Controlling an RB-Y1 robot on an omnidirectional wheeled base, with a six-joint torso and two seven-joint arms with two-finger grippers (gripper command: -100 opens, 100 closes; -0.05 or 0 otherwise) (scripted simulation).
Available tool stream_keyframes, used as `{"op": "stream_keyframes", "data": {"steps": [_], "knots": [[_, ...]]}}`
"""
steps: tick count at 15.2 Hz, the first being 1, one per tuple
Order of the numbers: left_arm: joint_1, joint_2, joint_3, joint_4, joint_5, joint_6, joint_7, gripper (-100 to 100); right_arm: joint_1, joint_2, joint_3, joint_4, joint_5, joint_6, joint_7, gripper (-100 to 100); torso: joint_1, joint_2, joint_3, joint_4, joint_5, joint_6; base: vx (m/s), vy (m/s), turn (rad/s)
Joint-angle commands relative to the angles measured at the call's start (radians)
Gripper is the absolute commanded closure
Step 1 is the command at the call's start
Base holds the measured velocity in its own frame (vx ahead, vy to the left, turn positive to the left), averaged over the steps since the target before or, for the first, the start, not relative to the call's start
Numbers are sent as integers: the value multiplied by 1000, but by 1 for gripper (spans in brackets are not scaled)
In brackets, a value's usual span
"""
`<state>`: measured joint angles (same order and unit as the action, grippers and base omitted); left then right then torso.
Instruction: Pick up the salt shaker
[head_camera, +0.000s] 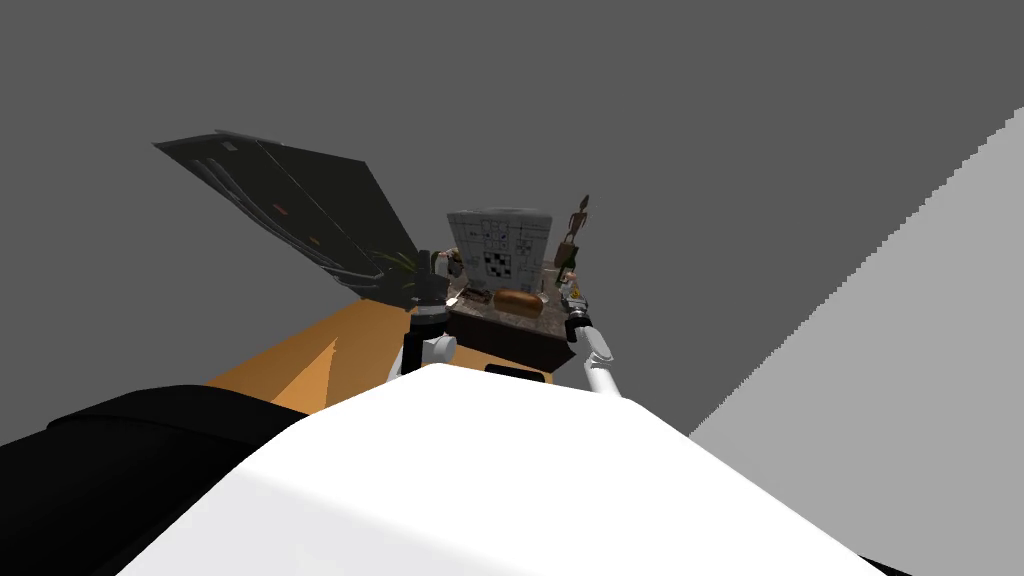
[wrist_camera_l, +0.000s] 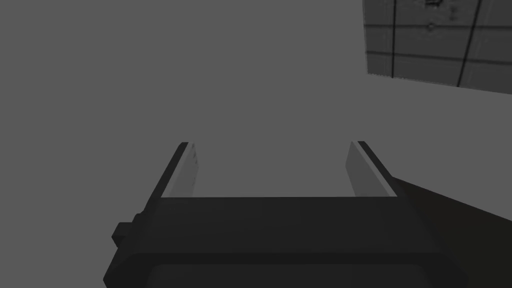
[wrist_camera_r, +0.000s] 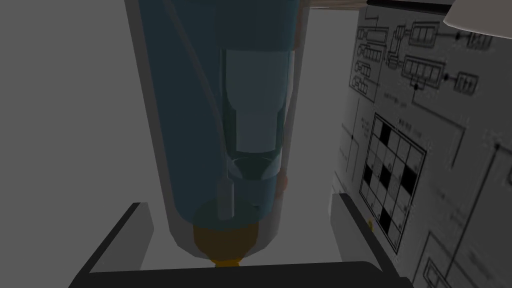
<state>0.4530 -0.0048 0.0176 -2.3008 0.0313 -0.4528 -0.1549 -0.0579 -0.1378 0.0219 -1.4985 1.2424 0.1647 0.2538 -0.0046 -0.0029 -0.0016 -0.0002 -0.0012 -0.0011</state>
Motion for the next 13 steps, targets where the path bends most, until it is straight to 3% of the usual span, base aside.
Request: {"op": "stream_keyframes", "data": {"steps": [1,5,6,12,13], "knots": [[0,0,0,0,0,0,0,0,0,0,0,0,0,0,0,100,0,0,0,0,0,0,-9,-18,3],[0,0,0,0,0,0,0,0,0,0,0,0,0,0,-1,100,4,-2,-1,-1,1,0,-1,-2,-2],[0,0,0,0,0,0,0,0,30,-27,-10,-5,-16,-33,-10,100,4,-2,-1,-1,1,0,30,71,-82],[0,0,0,0,0,0,0,0,57,-49,-25,-6,-25,-72,-22,100,8,-4,-7,-9,-2,0,40,84,-49],[0,0,0,0,0,0,0,0,45,-41,-28,-9,-18,-60,-18,100,8,-4,-8,-11,-3,1,14,33,-24]]}}
